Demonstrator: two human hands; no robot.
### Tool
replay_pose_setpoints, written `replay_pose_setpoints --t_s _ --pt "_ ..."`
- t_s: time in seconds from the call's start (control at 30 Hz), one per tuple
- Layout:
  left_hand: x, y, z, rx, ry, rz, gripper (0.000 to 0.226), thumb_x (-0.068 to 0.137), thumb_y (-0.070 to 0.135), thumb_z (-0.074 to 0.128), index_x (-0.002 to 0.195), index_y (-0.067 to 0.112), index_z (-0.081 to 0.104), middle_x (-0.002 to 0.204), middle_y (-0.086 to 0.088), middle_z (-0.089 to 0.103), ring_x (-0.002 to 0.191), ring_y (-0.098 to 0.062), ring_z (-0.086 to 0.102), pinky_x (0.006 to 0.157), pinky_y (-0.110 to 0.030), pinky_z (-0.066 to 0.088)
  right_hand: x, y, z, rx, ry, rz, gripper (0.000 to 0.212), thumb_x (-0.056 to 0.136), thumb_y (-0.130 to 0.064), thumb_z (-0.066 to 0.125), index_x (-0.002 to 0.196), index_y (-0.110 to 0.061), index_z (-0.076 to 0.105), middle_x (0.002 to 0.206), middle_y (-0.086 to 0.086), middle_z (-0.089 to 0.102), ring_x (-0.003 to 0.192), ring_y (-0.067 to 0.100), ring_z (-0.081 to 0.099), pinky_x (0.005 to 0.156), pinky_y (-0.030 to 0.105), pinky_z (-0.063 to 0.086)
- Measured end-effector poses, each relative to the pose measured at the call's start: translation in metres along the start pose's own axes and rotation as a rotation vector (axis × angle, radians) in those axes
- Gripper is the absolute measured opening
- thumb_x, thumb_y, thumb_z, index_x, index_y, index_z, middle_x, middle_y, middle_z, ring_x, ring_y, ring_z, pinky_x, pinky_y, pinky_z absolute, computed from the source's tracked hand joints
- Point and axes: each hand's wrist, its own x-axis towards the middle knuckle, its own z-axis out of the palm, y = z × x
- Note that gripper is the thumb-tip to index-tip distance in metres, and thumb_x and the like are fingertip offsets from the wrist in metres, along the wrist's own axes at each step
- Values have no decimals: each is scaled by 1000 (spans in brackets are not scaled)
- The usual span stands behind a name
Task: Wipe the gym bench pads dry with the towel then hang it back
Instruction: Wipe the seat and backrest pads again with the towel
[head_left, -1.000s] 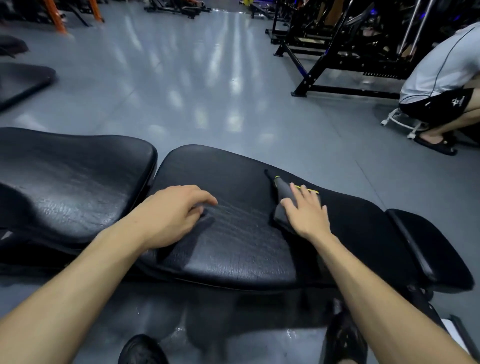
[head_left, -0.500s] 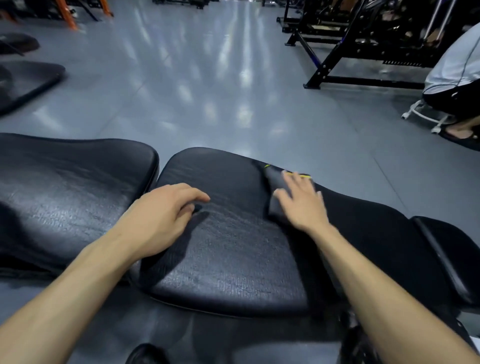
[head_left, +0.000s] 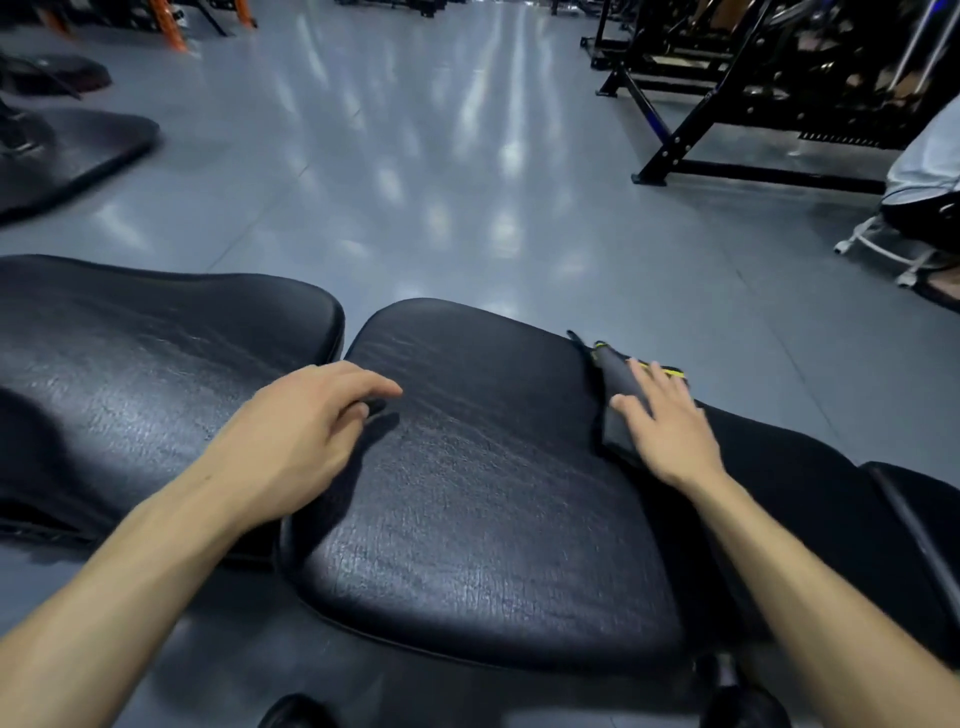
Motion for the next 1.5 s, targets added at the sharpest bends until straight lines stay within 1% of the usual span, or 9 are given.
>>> replay_pose_setpoints --t_s 0.23,0.4,0.53,0.7,0.8,1.03,1.13,1.3,1.5 --pt "-24 -20 -14 54 48 -67 44 89 25 42 121 30 70 120 12 70 107 -22 64 96 -43 51 45 -59 17 -47 4 74 73 90 -61 24 159 -37 21 168 -5 21 155 23 13 121 61 15" --pt "-23 -23 -18 39 105 -87 43 88 22 43 120 28 71 116 9 72 104 -25 64 93 -45 51 4 -167 41 -112 -54 -390 68 98 -57 32 161 -38 13 171 -7 8 157 21 3 124 57 9" --pt "-22 -30 -19 31 148 -134 43 88 21 42 120 30 70 113 8 71 103 -24 63 93 -44 50 -48 -167 45 -79 -125 -772 70 92 -62 28 159 -43 16 170 -12 10 157 14 4 124 46 8" --pt "-29 -37 -20 41 153 -168 44 87 20 42 119 32 69 114 10 71 105 -23 63 95 -47 50 49 -178 44 -14 -45 -478 73 89 -62 26 158 -38 27 167 -6 24 155 17 14 123 52 20" --pt "-31 -39 -21 58 184 -173 45 85 18 42 119 29 70 114 7 72 105 -26 64 95 -48 51 64 -212 54 -27 -57 -369 67 93 -55 29 158 -38 25 168 -7 21 156 19 10 124 54 12" --pt "-20 -37 -18 41 324 -160 44 81 10 43 112 25 71 109 6 73 101 -26 65 93 -49 52 -43 -214 55 -63 -144 -887 67 91 -59 30 157 -46 22 169 -16 12 157 12 1 124 47 -2" --pt "-20 -43 -17 45 340 -171 44 81 11 42 111 26 70 109 7 72 102 -26 65 93 -50 51 -11 -201 50 -19 -170 -857 68 90 -60 30 156 -44 27 167 -17 18 156 10 6 122 48 4" --pt "-29 -51 -20 59 386 -206 46 82 10 41 113 28 69 114 9 72 106 -25 65 96 -50 50 52 -240 60 -49 -66 -473 67 90 -59 26 155 -41 31 166 -9 25 154 17 11 123 56 12" --pt "-24 -48 -24 57 440 -174 47 80 7 41 112 25 70 114 7 71 105 -24 65 94 -43 51 -108 -218 57 -43 -100 -819 69 93 -58 33 159 -44 18 170 -11 7 157 16 -6 126 49 -5"
